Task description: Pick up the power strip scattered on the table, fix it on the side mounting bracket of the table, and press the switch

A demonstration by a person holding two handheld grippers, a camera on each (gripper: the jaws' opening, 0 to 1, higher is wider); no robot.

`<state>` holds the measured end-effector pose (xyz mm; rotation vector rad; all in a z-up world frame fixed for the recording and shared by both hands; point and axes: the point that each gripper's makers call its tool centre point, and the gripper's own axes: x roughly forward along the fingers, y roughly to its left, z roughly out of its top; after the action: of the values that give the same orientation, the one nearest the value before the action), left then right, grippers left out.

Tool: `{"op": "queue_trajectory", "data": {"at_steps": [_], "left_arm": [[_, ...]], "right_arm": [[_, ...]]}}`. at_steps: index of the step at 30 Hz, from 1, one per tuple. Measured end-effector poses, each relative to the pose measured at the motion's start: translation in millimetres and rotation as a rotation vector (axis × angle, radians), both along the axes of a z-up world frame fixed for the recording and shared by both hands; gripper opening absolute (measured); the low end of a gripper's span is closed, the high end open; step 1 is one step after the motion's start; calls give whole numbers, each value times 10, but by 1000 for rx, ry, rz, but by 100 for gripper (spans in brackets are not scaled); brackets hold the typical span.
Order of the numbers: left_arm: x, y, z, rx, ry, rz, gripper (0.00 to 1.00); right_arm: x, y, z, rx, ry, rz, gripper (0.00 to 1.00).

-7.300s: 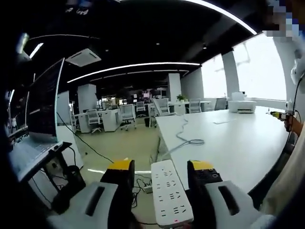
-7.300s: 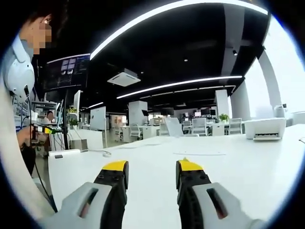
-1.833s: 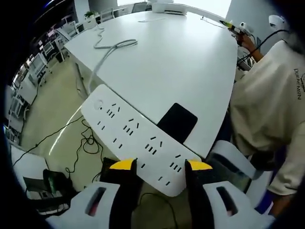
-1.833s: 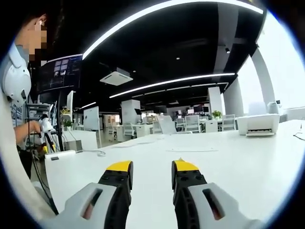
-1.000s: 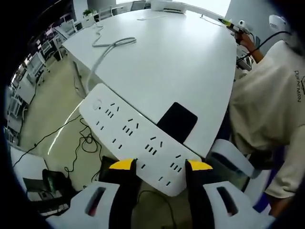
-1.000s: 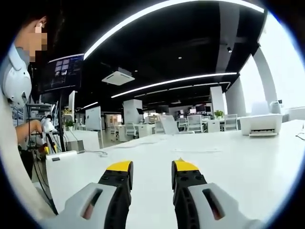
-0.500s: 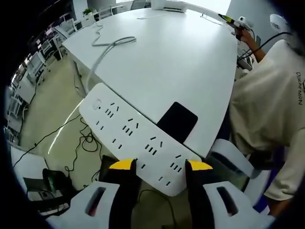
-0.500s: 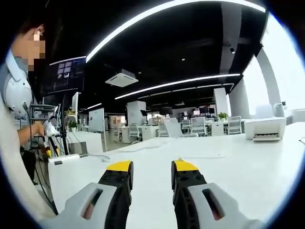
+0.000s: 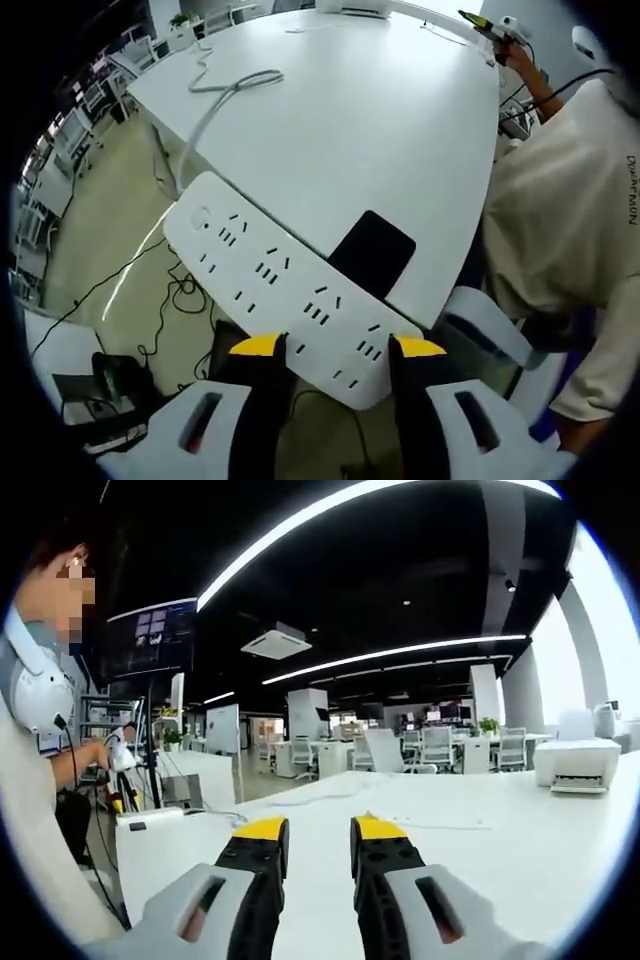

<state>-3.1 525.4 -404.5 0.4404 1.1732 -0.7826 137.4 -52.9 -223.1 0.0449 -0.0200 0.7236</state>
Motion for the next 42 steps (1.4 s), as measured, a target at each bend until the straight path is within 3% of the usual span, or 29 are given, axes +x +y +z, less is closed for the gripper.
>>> {"op": "queue_trajectory", "data": {"at_steps": [19, 42], "left_arm": [[5, 5, -17, 17, 15, -10, 46], [3, -2, -19, 27, 24, -15, 46]], "right_arm": [[25, 482, 244, -65, -16, 140, 2], [86, 981, 497, -155, -26, 245, 0]]}}
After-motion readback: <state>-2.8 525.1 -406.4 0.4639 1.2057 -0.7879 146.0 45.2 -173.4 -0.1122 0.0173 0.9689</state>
